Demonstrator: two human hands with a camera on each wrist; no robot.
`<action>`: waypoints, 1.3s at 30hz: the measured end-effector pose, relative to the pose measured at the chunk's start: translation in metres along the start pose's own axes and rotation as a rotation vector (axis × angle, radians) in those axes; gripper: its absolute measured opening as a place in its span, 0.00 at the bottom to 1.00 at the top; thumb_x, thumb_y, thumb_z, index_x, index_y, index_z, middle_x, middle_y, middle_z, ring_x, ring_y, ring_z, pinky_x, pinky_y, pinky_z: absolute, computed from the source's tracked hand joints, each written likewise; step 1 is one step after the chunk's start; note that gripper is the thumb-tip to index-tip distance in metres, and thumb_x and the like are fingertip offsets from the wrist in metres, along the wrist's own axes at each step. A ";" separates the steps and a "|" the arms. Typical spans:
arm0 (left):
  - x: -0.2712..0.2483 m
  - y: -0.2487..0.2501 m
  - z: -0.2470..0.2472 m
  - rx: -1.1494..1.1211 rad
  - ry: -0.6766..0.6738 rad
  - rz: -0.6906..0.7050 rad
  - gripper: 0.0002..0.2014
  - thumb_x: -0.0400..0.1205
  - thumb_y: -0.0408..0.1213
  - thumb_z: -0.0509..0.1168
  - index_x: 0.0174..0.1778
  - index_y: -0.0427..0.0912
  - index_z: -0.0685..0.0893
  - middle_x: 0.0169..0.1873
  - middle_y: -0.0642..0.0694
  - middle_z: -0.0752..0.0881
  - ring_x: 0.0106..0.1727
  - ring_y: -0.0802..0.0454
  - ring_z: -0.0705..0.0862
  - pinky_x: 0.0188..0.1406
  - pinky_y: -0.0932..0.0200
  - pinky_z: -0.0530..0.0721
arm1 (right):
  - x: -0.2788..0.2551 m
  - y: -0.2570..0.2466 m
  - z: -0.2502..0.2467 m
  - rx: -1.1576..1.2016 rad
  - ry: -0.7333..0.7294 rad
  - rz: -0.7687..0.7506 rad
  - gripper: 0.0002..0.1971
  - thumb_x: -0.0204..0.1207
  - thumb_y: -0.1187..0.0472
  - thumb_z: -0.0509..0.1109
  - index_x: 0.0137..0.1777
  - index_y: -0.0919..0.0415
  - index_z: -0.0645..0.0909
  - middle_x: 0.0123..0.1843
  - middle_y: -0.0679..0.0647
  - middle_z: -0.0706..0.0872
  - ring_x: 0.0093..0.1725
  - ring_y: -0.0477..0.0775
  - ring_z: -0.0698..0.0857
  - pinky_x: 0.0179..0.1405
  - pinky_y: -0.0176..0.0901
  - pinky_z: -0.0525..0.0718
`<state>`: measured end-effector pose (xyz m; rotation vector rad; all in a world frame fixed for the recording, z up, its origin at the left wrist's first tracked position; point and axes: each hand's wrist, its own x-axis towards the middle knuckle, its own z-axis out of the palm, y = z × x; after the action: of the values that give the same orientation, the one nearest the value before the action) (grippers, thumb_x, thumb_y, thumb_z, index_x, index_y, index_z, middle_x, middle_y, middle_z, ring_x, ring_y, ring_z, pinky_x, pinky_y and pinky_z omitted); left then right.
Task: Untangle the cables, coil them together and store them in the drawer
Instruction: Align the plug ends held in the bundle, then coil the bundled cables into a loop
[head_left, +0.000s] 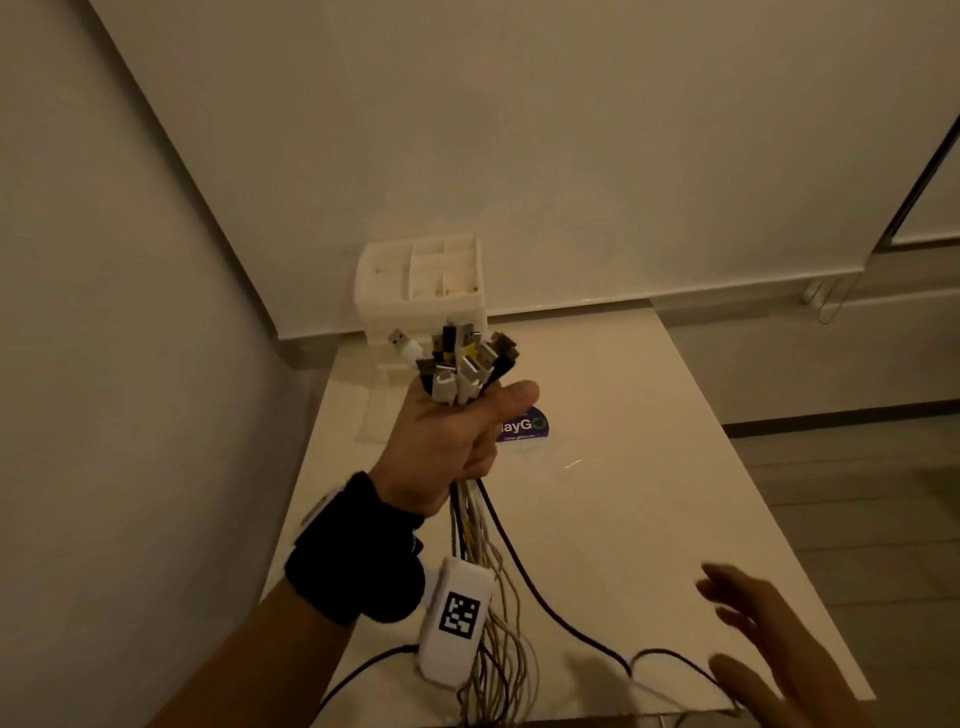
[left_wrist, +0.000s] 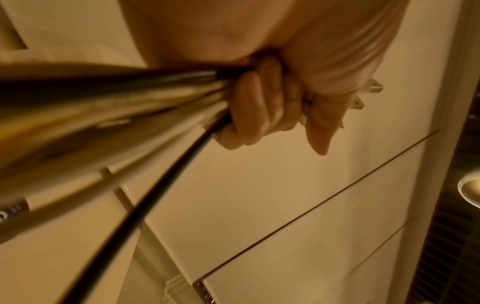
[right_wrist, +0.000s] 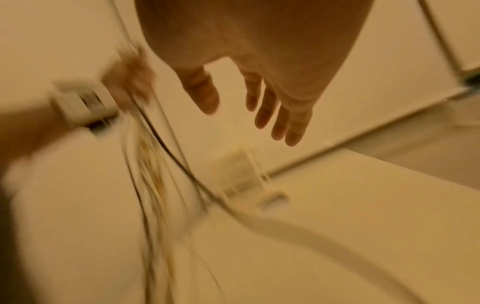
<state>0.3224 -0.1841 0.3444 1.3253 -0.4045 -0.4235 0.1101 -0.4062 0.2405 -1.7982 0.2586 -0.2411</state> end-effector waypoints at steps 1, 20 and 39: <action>0.001 -0.002 0.008 0.025 0.005 -0.007 0.21 0.74 0.33 0.74 0.25 0.47 0.66 0.16 0.51 0.61 0.15 0.54 0.54 0.16 0.66 0.54 | 0.013 -0.024 0.015 -0.069 -0.081 -0.100 0.38 0.60 0.29 0.68 0.71 0.41 0.74 0.65 0.43 0.82 0.69 0.47 0.80 0.64 0.28 0.76; -0.021 0.079 0.008 0.052 0.176 0.218 0.20 0.78 0.44 0.70 0.27 0.47 0.66 0.16 0.55 0.61 0.15 0.57 0.58 0.15 0.66 0.62 | 0.075 -0.073 0.148 0.047 -0.421 -0.021 0.33 0.61 0.39 0.75 0.32 0.76 0.79 0.23 0.63 0.83 0.21 0.59 0.81 0.29 0.46 0.83; -0.024 0.114 0.019 0.019 0.308 0.319 0.22 0.82 0.38 0.70 0.24 0.51 0.68 0.16 0.54 0.61 0.15 0.58 0.56 0.15 0.67 0.58 | 0.068 -0.017 0.146 -0.063 -0.395 0.098 0.30 0.63 0.29 0.69 0.24 0.56 0.68 0.18 0.51 0.72 0.19 0.54 0.77 0.23 0.44 0.77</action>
<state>0.3002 -0.1658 0.4591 1.2919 -0.3537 0.0508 0.2196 -0.2877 0.2240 -1.8464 0.0723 0.1936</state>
